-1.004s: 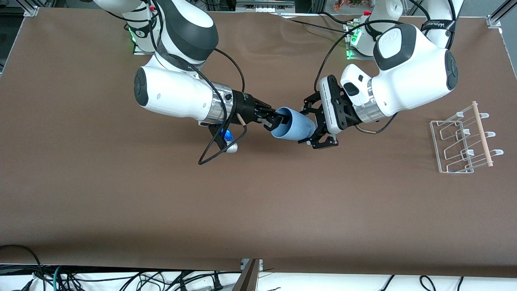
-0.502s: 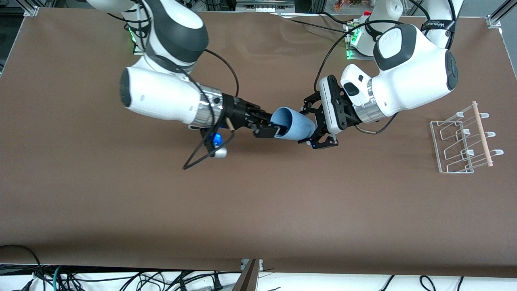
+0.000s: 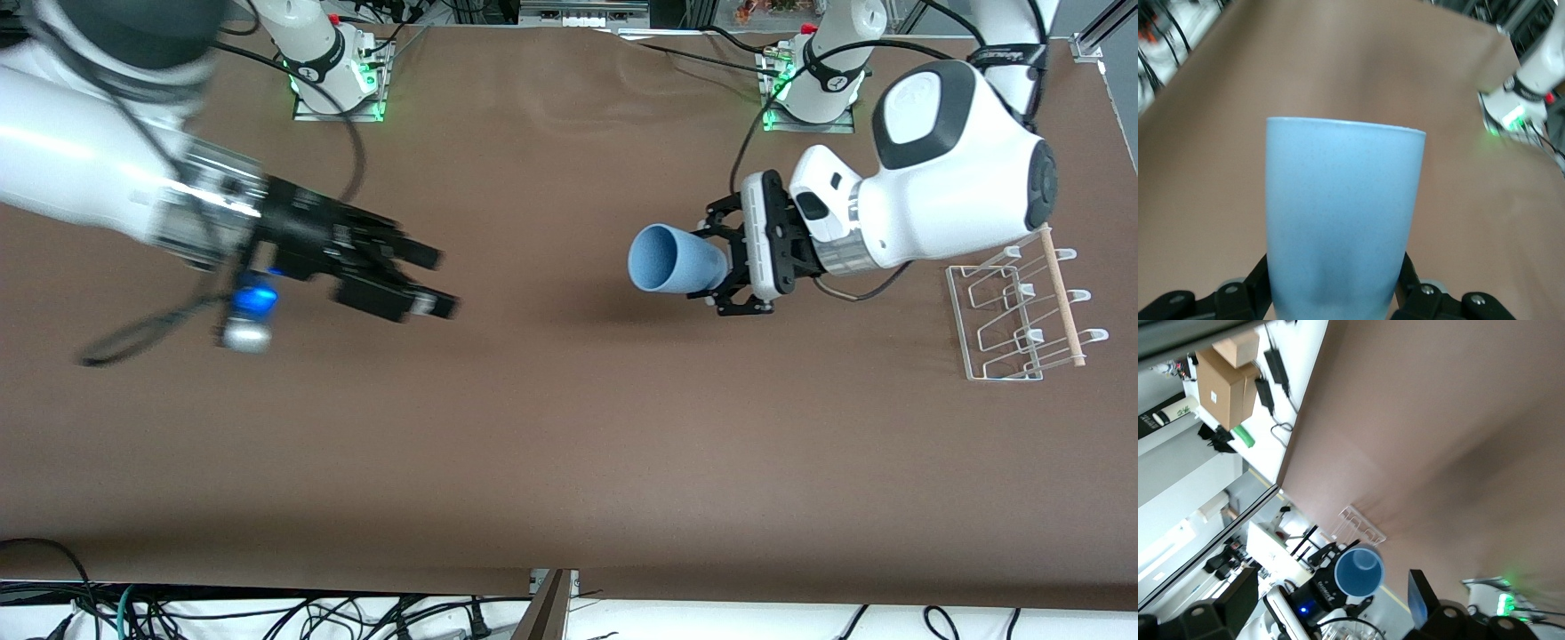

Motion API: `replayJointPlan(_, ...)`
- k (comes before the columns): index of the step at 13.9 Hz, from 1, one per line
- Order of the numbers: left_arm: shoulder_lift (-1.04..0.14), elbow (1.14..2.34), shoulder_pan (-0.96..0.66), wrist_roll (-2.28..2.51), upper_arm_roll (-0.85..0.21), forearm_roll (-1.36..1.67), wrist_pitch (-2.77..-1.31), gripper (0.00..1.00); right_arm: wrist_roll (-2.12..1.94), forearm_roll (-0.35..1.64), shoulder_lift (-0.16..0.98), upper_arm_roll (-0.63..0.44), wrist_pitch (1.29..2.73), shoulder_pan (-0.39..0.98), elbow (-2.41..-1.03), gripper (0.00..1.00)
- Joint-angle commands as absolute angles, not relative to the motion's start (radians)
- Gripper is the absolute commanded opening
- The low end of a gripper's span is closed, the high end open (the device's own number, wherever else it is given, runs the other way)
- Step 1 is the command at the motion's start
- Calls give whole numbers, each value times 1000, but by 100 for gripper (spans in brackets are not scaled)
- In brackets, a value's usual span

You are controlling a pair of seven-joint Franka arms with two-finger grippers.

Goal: Transfer cup to left arm and place on rack
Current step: 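Open the right gripper and withdraw it while the left gripper carries the cup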

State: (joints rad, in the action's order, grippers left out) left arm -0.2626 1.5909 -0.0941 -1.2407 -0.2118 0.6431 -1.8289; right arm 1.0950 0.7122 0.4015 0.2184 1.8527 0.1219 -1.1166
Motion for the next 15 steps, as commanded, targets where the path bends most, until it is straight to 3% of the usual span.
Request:
replayJointPlan(1, -238, 1577, -46, -1181, -215, 499, -1673, 0, 973, 721, 321, 56, 1685, 118, -1140, 99)
replayJointPlan(4, -233, 1533, -26, -1152, -213, 226, -1498, 0, 785, 719, 276, -101, 1470, 118, -1140, 99)
replayJointPlan(6, -232, 1526, -18, -1150, -209, 50, -1415, 0, 613, 704, 278, -164, 1411, 120, -1153, 99)
replayJointPlan(10, -235, 1532, -26, -1138, -218, -332, -1341, 0, 485, 426, 264, -158, 1404, 129, -1224, 99)
replayJointPlan(13, -271, 1554, -29, -1091, -219, -565, -1330, 0, 460, 179, 91, -59, 1501, 124, -1490, 99)
replayJointPlan(15, -279, 1636, -40, -1039, -222, -757, -1307, 0, 392, 109, -26, -34, 1589, 120, -1674, 98)
